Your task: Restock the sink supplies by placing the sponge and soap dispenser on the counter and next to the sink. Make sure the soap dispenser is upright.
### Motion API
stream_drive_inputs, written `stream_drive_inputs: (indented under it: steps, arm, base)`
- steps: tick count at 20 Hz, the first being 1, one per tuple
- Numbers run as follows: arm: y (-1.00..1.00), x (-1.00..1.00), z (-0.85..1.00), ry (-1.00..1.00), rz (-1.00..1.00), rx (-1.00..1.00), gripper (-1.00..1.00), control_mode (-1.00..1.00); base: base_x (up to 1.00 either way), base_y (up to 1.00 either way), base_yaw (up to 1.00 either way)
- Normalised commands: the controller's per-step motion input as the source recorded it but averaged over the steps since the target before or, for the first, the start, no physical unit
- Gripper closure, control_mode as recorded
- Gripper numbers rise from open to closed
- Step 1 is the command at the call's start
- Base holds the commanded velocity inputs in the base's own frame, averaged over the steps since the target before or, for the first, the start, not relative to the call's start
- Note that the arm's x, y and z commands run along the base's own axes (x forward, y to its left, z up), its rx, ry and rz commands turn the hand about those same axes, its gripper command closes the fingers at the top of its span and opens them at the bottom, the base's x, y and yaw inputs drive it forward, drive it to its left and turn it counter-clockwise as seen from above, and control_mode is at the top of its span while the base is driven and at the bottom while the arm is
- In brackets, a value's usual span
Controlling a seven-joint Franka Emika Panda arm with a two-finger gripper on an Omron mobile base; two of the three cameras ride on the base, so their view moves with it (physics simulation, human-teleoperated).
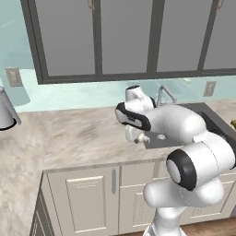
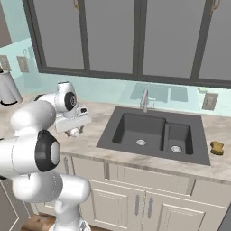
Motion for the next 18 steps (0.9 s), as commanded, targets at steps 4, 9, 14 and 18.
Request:
stream_drive_inputs:
  steps: [4,9,14,18]
  arm:
    - [0.0,0.63,-0.01,0.45,0.23,-0.36,1.0,-1.0]
    - [-0.18,0.18,-0.19,0.12,0.41,-0.29,1.0,-1.0]
    - [-0.3,0.08,-0.19,-0.06,0.53,-0.1,1.0,-1.0]
    - [-0.18,0.46,0.0,-0.15,0.52,-0.02,1.0,-1.0]
  base:
    - [0.0,0.0,0.0]
    - [0.0,0.0,0.0]
    - [0.0,0.0,0.0]
    - [0.0,0.0,0.0]
